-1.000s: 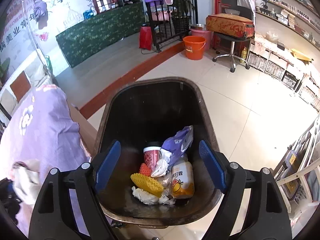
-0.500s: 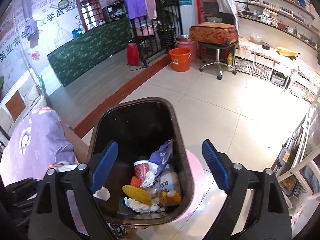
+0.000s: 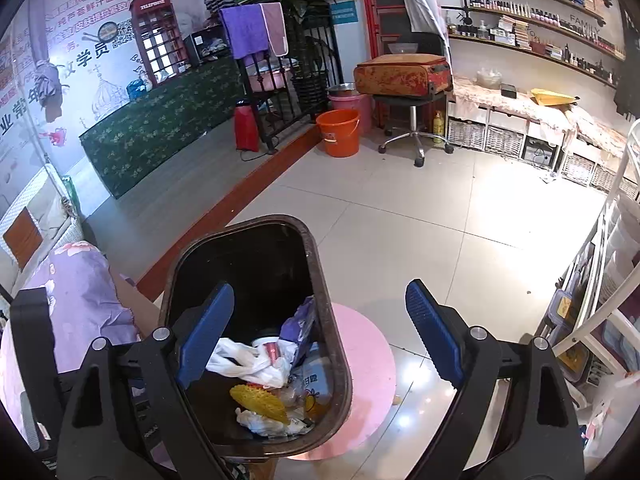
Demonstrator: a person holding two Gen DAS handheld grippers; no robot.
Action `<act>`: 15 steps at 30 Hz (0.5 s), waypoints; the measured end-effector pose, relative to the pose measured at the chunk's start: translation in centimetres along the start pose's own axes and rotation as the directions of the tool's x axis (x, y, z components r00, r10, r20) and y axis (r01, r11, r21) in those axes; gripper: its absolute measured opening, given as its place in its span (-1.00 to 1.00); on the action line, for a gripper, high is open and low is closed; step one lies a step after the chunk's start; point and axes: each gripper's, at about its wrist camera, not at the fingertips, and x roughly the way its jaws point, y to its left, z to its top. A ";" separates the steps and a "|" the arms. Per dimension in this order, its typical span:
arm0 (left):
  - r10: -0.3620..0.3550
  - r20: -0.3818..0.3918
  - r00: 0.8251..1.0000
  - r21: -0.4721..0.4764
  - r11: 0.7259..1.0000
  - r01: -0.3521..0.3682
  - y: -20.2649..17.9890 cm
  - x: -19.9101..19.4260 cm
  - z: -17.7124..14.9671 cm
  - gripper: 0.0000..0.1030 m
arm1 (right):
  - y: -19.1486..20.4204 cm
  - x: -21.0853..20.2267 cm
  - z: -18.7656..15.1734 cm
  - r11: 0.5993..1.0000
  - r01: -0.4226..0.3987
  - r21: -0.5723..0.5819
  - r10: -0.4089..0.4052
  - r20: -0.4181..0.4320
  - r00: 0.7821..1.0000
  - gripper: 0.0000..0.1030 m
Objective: Collect trash
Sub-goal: 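Lower the white-and-red plastic bag into the bin and open the left gripper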
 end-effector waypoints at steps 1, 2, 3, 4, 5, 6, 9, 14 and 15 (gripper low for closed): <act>0.001 0.011 1.000 0.006 1.000 -0.001 -0.1 -0.2 -0.1 0.16 | 0.0 0.0 0.0 1.000 0.001 0.001 -0.001 0.000 1.000 0.69; -0.001 0.018 1.000 0.010 1.000 0.001 -0.3 -0.3 -0.1 0.22 | -0.1 0.0 0.0 1.000 0.003 0.002 -0.003 0.001 1.000 0.69; -0.002 0.024 1.000 0.010 1.000 0.002 -0.2 -0.5 0.0 0.31 | -0.1 0.0 0.0 1.000 0.006 0.003 -0.006 0.003 1.000 0.69; -0.005 0.030 1.000 0.013 1.000 0.004 -0.3 -0.8 -0.1 0.37 | -0.1 0.0 0.1 1.000 0.009 0.005 -0.009 0.005 1.000 0.69; -0.004 0.037 0.999 0.013 1.000 0.003 -0.4 -1.0 -0.2 0.39 | -0.1 0.0 0.1 1.000 0.011 0.007 -0.011 0.007 1.000 0.69; 0.001 0.046 0.999 0.012 1.000 -0.001 -0.4 -1.4 -0.4 0.45 | -0.2 -0.1 0.1 1.000 0.012 0.011 -0.012 0.010 1.000 0.69; 0.013 0.077 0.997 0.002 1.000 -0.013 -0.3 -2.6 -0.9 0.57 | -0.2 -0.2 0.3 1.000 0.017 0.016 -0.017 0.021 1.000 0.75; 0.053 0.169 0.984 -0.051 0.998 -0.045 1.3 -6.2 -2.4 0.78 | 0.5 -0.7 0.2 1.000 0.009 0.006 -0.009 0.030 1.000 0.83; 0.065 0.189 0.980 -0.064 0.997 -0.053 1.6 -7.0 -2.9 0.81 | 0.9 -0.9 0.1 1.000 -0.002 0.002 0.002 0.034 0.999 0.84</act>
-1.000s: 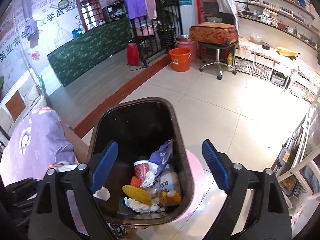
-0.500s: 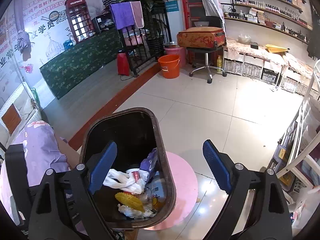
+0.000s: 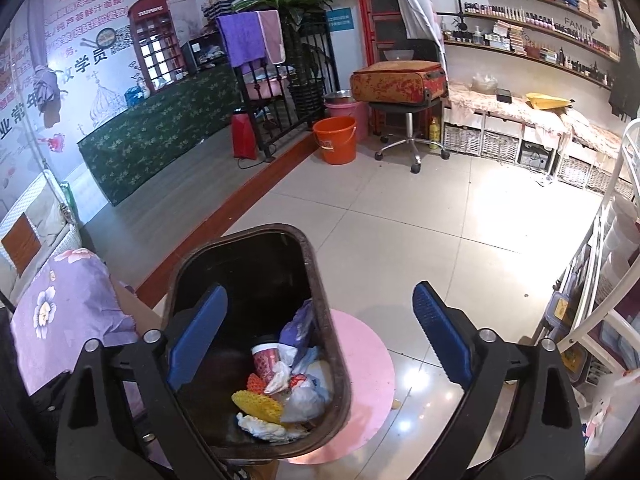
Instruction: Collect trash
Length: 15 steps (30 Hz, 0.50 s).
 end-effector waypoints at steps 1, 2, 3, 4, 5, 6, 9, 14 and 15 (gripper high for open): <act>0.012 0.026 1.000 -0.018 1.000 -0.012 0.7 -1.2 -0.4 0.86 | 0.4 -0.1 -0.1 1.000 -0.012 -0.005 0.012 0.005 1.000 0.84; 0.024 0.044 0.999 -0.032 0.999 -0.023 1.1 -1.9 -0.6 0.88 | 0.8 -0.3 -0.1 1.000 -0.022 -0.010 0.022 0.009 1.000 0.85; 0.038 0.064 0.997 -0.048 0.998 -0.035 1.6 -2.8 -0.9 0.88 | 1.4 -0.5 -0.2 0.999 -0.033 -0.018 0.034 0.012 0.999 0.86; 0.061 0.083 0.995 -0.070 0.996 -0.055 2.5 -3.9 -1.4 0.88 | 2.1 -0.7 -0.5 0.999 -0.048 -0.026 0.048 0.014 0.999 0.87; 0.076 0.093 0.993 -0.085 0.994 -0.068 3.1 -4.7 -1.8 0.88 | 3.2 -0.8 -0.7 0.996 -0.074 -0.044 0.074 0.011 0.997 0.87; 0.092 0.102 0.991 -0.101 0.992 -0.081 3.7 -5.5 -2.2 0.88 | 3.9 -1.0 -1.0 0.995 -0.087 -0.057 0.088 0.012 0.996 0.87; 0.161 0.133 0.978 -0.163 0.977 -0.139 5.6 -7.9 -3.5 0.88 | 6.9 -2.2 -2.2 0.987 -0.105 -0.121 0.110 0.039 0.993 0.87; 0.315 0.167 0.934 -0.224 0.935 -0.276 7.3 -11.9 -5.4 0.88 | 11.2 -4.7 -4.8 0.966 -0.133 -0.221 0.156 0.092 0.983 0.89; 0.338 0.180 0.924 -0.233 0.927 -0.294 7.5 -12.7 -5.9 0.88 | 12.1 -5.3 -5.3 0.963 -0.132 -0.237 0.159 0.098 0.982 0.89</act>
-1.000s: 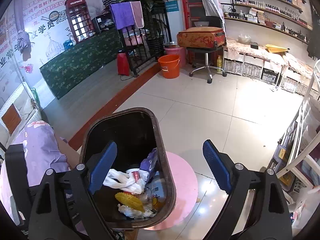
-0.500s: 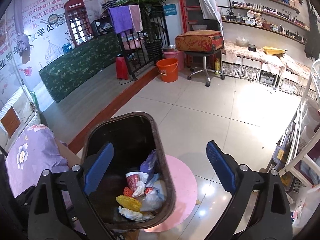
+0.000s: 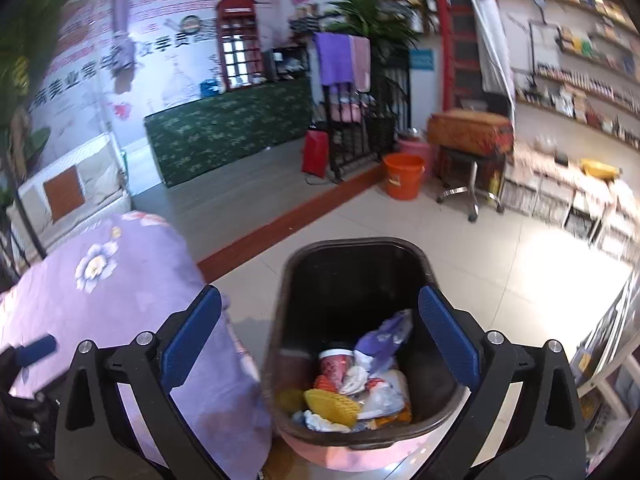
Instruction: Collect trash
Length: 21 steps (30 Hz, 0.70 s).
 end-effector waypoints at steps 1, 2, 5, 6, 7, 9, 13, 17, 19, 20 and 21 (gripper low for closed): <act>0.028 0.021 0.999 -0.013 1.000 -0.028 0.5 -0.9 -0.3 0.88 | 1.0 -0.3 0.0 1.000 -0.005 -0.014 0.005 0.001 1.000 0.89; 0.046 0.030 0.998 -0.022 0.999 -0.045 0.9 -1.4 -0.4 0.88 | 2.1 -0.8 -0.4 0.999 -0.018 -0.034 0.018 -0.004 1.000 0.89; 0.076 0.060 0.995 -0.069 0.995 -0.072 2.1 -3.3 -1.0 0.88 | 5.2 -2.4 -1.6 0.995 -0.048 -0.093 0.047 -0.019 0.999 0.89; 0.077 0.070 0.995 -0.078 0.994 -0.071 2.5 -3.8 -1.2 0.88 | 6.0 -3.1 -2.1 0.993 -0.047 -0.108 0.046 -0.011 0.999 0.89; 0.079 0.079 0.994 -0.083 0.994 -0.073 2.7 -4.3 -1.3 0.88 | 6.4 -3.6 -2.4 0.992 -0.049 -0.118 0.049 -0.003 0.999 0.89; 0.101 0.087 0.991 -0.121 0.989 -0.091 3.4 -5.2 -1.7 0.88 | 7.7 -5.2 -3.4 0.987 -0.086 -0.138 0.089 0.014 0.996 0.89; 0.135 0.132 0.982 -0.191 0.976 -0.109 4.4 -7.3 -2.5 0.88 | 9.2 -7.4 -4.6 0.980 -0.093 -0.179 0.100 0.034 0.994 0.89; 0.166 0.151 0.975 -0.201 0.970 -0.134 5.2 -8.4 -3.0 0.88 | 10.1 -9.2 -5.6 0.972 -0.126 -0.196 0.139 0.051 0.989 0.89; 0.177 0.156 0.972 -0.203 0.969 -0.144 5.2 -8.5 -3.1 0.88 | 10.2 -9.8 -5.8 0.969 -0.147 -0.197 0.160 0.052 0.986 0.89; 0.178 0.160 0.971 -0.200 0.969 -0.145 5.1 -8.6 -3.1 0.88 | 10.3 -10.2 -6.0 0.968 -0.153 -0.200 0.167 0.058 0.984 0.89; 0.177 0.165 0.970 -0.200 0.969 -0.143 5.1 -8.7 -3.1 0.88 | 10.4 -10.4 -6.0 0.967 -0.157 -0.202 0.172 0.063 0.983 0.89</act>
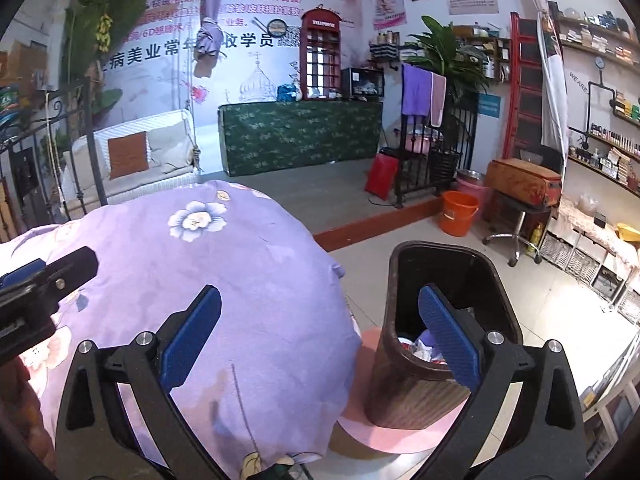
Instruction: Collect trash
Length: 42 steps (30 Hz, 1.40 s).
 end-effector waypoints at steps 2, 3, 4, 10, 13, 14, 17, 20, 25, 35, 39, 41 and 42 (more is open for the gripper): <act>0.005 0.008 1.000 -0.001 1.000 -0.005 0.1 -0.3 -0.1 0.88 | 0.4 -0.4 0.0 1.000 -0.001 -0.008 0.001 0.013 1.000 0.89; 0.009 0.014 1.000 0.001 1.000 -0.009 0.1 -0.4 -0.1 0.88 | 0.5 -0.5 0.1 1.000 0.003 -0.012 -0.003 0.018 1.000 0.89; 0.014 0.019 1.000 0.003 1.000 -0.014 0.1 -0.5 -0.2 0.88 | 0.5 -0.6 0.2 1.000 0.009 -0.014 -0.008 0.026 1.000 0.89; 0.017 0.015 1.000 -0.003 1.000 -0.017 0.6 -0.4 -0.2 0.88 | 0.1 -0.8 0.5 1.000 0.012 -0.008 -0.012 0.033 0.999 0.89; 0.022 0.020 1.000 -0.004 1.000 -0.022 0.8 -0.5 -0.2 0.88 | 0.2 -0.8 0.5 1.000 0.017 -0.004 -0.016 0.036 0.999 0.89; 0.022 0.021 1.000 -0.003 1.000 -0.022 0.8 -0.5 -0.2 0.88 | 0.1 -0.8 0.5 1.000 0.018 -0.002 -0.018 0.036 0.999 0.89; 0.022 0.018 1.000 -0.002 1.000 -0.022 0.6 -0.5 -0.2 0.88 | 0.1 -0.7 0.5 1.000 0.020 0.001 -0.020 0.035 0.999 0.89; 0.021 0.018 1.000 -0.003 1.000 -0.021 0.6 -0.6 -0.2 0.88 | 0.2 -0.8 0.4 1.000 0.019 0.003 -0.019 0.033 0.999 0.89; 0.023 0.020 1.000 -0.005 1.000 -0.023 0.6 -0.6 -0.3 0.88 | 0.1 -0.8 0.3 1.000 0.022 0.001 -0.022 0.032 0.999 0.89; 0.035 0.020 0.999 0.000 0.999 -0.035 0.5 -0.6 -0.4 0.88 | 0.0 -0.3 0.2 1.000 0.025 0.005 -0.026 0.021 0.999 0.89; 0.034 0.021 0.999 -0.001 0.999 -0.034 0.5 -0.6 -0.3 0.88 | 0.1 -0.3 0.3 1.000 0.026 0.004 -0.026 0.021 0.999 0.89; 0.039 0.017 0.999 0.004 0.999 -0.039 0.4 -0.6 -0.4 0.88 | 0.2 -0.2 0.3 1.000 0.026 0.005 -0.026 0.020 0.999 0.89; 0.034 0.017 0.999 0.007 0.999 -0.035 0.4 -0.6 -0.4 0.88 | 0.2 -0.2 0.3 1.000 0.026 0.005 -0.026 0.019 0.999 0.89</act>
